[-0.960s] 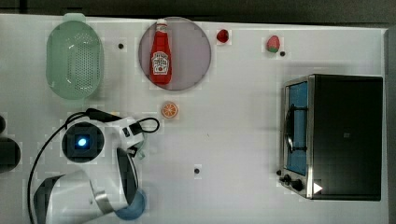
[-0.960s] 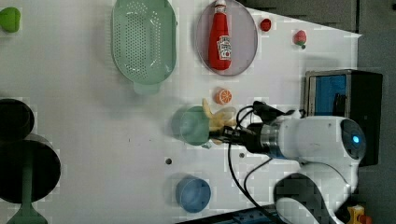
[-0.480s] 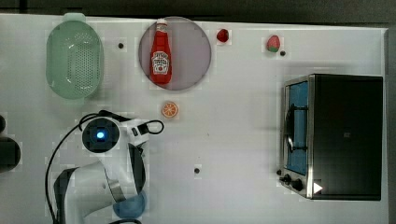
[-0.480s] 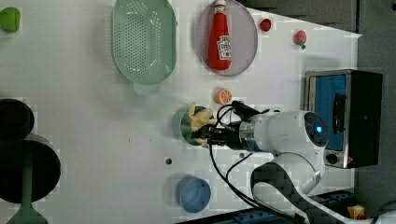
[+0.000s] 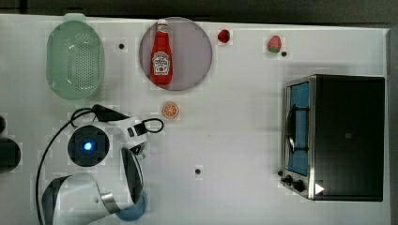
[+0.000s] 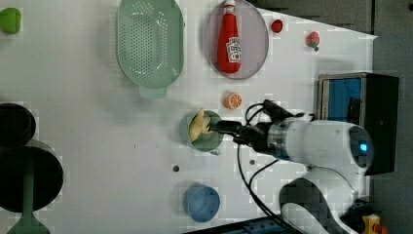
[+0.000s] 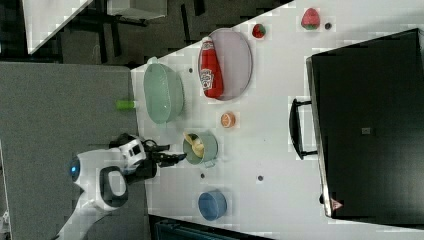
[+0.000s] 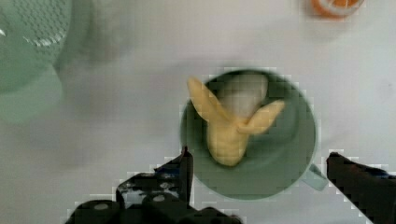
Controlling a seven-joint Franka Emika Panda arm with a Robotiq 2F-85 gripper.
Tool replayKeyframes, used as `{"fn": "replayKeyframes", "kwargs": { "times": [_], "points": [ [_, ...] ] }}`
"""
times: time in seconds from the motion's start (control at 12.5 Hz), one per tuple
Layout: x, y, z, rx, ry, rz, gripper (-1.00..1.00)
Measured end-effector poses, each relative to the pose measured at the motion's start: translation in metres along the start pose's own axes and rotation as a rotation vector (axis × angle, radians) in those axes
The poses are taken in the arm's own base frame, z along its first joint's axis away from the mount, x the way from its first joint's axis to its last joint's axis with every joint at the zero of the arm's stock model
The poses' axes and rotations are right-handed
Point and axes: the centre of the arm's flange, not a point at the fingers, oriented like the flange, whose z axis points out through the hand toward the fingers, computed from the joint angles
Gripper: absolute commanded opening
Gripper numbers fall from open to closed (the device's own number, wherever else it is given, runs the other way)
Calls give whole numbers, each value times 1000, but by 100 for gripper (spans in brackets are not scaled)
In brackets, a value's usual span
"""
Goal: Pick Banana and place it in mug.
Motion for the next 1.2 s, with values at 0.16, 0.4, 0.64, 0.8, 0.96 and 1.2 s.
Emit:
{"fn": "replayKeyframes", "kwargs": {
  "times": [0.16,0.4,0.64,0.8,0.96,1.2],
  "points": [
    [1,13,-44,-25,33,27,100],
    [11,28,-139,-11,77,107,100],
    [28,75,-235,13,57,227,100],
    [41,121,-288,0,61,307,100],
    [60,159,-333,26,105,370,100],
    [71,209,-363,-55,214,414,100]
  ]
}}
